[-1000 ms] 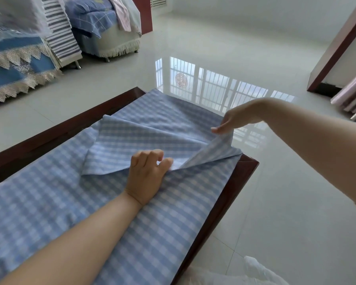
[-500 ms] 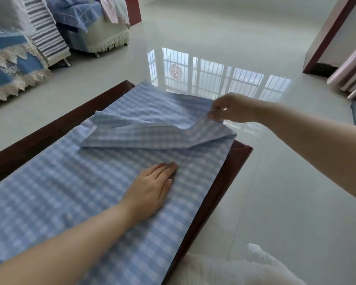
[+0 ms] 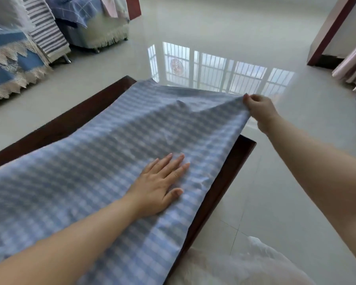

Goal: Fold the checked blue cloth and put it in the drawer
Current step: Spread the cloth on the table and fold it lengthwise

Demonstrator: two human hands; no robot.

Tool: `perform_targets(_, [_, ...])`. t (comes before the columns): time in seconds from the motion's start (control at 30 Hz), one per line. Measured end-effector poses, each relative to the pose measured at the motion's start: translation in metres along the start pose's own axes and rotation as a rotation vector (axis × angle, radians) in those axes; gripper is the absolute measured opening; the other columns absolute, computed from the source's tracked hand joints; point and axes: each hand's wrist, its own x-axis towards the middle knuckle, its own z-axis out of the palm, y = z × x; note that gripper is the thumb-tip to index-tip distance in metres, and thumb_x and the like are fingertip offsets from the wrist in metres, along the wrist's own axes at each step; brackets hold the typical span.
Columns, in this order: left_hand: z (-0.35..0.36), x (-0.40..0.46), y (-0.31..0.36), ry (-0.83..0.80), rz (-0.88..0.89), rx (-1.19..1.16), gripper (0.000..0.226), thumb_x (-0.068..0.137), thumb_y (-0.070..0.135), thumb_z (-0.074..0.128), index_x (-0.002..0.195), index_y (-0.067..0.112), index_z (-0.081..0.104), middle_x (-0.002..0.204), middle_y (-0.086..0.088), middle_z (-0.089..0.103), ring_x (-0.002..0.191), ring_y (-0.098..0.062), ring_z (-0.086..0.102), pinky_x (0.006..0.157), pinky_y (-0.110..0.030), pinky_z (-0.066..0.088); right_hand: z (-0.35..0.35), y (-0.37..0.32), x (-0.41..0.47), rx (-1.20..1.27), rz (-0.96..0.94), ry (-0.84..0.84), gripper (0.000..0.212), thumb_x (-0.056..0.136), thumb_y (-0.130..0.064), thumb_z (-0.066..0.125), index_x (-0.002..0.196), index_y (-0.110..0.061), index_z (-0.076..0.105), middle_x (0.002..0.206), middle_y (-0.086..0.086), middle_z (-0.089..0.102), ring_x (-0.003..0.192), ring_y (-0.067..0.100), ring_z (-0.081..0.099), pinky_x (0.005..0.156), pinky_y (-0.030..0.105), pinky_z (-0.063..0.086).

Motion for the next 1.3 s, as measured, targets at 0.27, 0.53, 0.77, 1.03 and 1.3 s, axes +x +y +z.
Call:
perform_targets(0.27, [0.002,0.0,0.001,0.095,-0.074,-0.193,0.056,0.097,0.039,0.013,0.15,0.022,0.022,0.159,0.008,0.009,0.146,-0.005,0.005,0.121,-0.028,0.004,0.029,0.012,-0.122,0.408,0.206,-0.023,0.059,0.085,-0.022,0.067,0.132,-0.001,0.038,0.121,0.013,0.061,0.1,0.025,0.067,0.086,0.045,0.056])
perform_targets(0.53, [0.0,-0.001,-0.002,0.204,-0.089,-0.369,0.056,0.093,0.038,0.02,0.141,0.021,0.042,0.15,0.004,0.039,0.143,-0.009,0.025,0.12,-0.032,0.015,0.074,0.013,-0.259,0.229,0.38,-0.373,0.036,0.079,-0.011,0.07,0.112,-0.02,0.06,0.102,0.001,0.072,0.086,0.02,0.072,0.062,0.041,0.06])
perform_targets(0.77, [0.0,0.0,-0.009,0.265,-0.105,-0.402,0.058,0.091,0.049,0.028,0.141,0.022,0.041,0.153,0.001,0.033,0.144,-0.015,0.022,0.119,-0.04,0.018,0.065,0.009,-0.27,0.014,0.276,-0.29,0.027,0.088,-0.011,0.058,0.114,-0.019,0.056,0.104,0.0,0.068,0.085,0.018,0.069,0.062,0.035,0.061])
perform_targets(1.03, [-0.004,-0.003,0.0,-0.042,-0.032,-0.013,0.075,0.081,0.072,0.005,0.15,0.041,0.005,0.159,0.018,0.001,0.148,-0.016,-0.007,0.114,-0.055,-0.009,0.073,0.006,-0.193,0.441,0.281,-0.138,0.056,0.071,-0.008,0.076,0.123,-0.006,0.055,0.112,0.015,0.069,0.095,0.031,0.069,0.076,0.045,0.059])
perform_targets(1.3, [-0.016,0.001,-0.011,-0.087,-0.241,-0.106,0.093,0.074,0.082,0.023,0.151,0.031,0.014,0.161,0.005,-0.002,0.148,-0.016,-0.006,0.118,-0.043,0.001,0.077,0.02,-0.209,0.07,0.218,-0.053,0.093,0.065,-0.013,0.084,0.139,-0.012,0.028,0.13,0.002,0.052,0.112,0.019,0.057,0.094,0.038,0.05])
